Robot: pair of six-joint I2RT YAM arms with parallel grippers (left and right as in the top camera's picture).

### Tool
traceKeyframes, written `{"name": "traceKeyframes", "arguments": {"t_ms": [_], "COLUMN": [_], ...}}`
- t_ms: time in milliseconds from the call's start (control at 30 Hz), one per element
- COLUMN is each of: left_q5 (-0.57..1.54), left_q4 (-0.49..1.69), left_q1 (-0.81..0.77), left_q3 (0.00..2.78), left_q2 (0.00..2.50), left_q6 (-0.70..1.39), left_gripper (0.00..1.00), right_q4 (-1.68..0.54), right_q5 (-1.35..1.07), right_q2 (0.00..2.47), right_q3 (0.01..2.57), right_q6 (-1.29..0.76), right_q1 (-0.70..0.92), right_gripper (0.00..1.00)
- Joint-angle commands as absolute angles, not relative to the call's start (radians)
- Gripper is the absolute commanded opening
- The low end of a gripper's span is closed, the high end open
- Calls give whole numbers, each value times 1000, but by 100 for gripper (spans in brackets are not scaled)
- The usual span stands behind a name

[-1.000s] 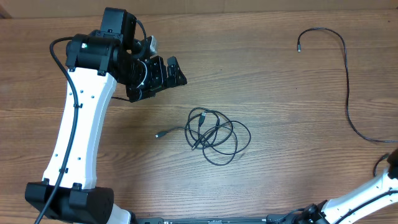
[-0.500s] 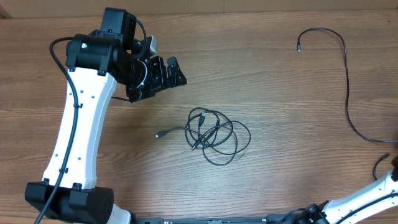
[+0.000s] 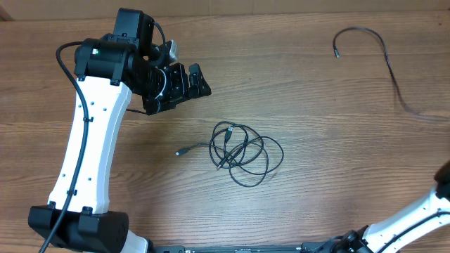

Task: Untangle cables

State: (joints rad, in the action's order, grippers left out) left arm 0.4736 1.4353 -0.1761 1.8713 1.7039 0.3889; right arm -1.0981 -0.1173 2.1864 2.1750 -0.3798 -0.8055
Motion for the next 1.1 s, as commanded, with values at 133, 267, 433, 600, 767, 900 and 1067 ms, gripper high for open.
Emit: {"name": "traceKeyframes", "arguments": {"t_ms": [133, 267, 433, 600, 767, 900, 1067], "left_q5": [468, 468, 467, 468, 467, 468, 467], "left_q4": [1439, 1441, 1443, 1443, 1440, 1439, 1436], "left_q1": [-178, -178, -178, -178, -178, -178, -178], "left_q3": [1886, 1886, 1886, 1886, 1886, 1886, 1886], "left_q2": [1702, 1702, 1702, 1702, 1702, 1702, 1702], "left_q6": [371, 370, 370, 370, 370, 370, 370], "left_gripper": [100, 100, 100, 99, 99, 100, 100], "right_q4": [-1026, -1033, -1076, -1121, -1169, -1193, -1211], "right_q5": [-259, -169, -83, -83, -99, -243, -361], "right_q2": [2170, 2186, 2208, 2218, 2218, 2219, 2224], "right_q3": [2362, 2348, 2348, 2348, 2348, 2339, 2306], "right_q6": [-229, -210, -211, -212, -212, -211, -207], "right_q1": [-576, -487, -430, -427, -427, -422, -389], "right_gripper": [13, 72, 88, 92, 93, 93, 93]}}
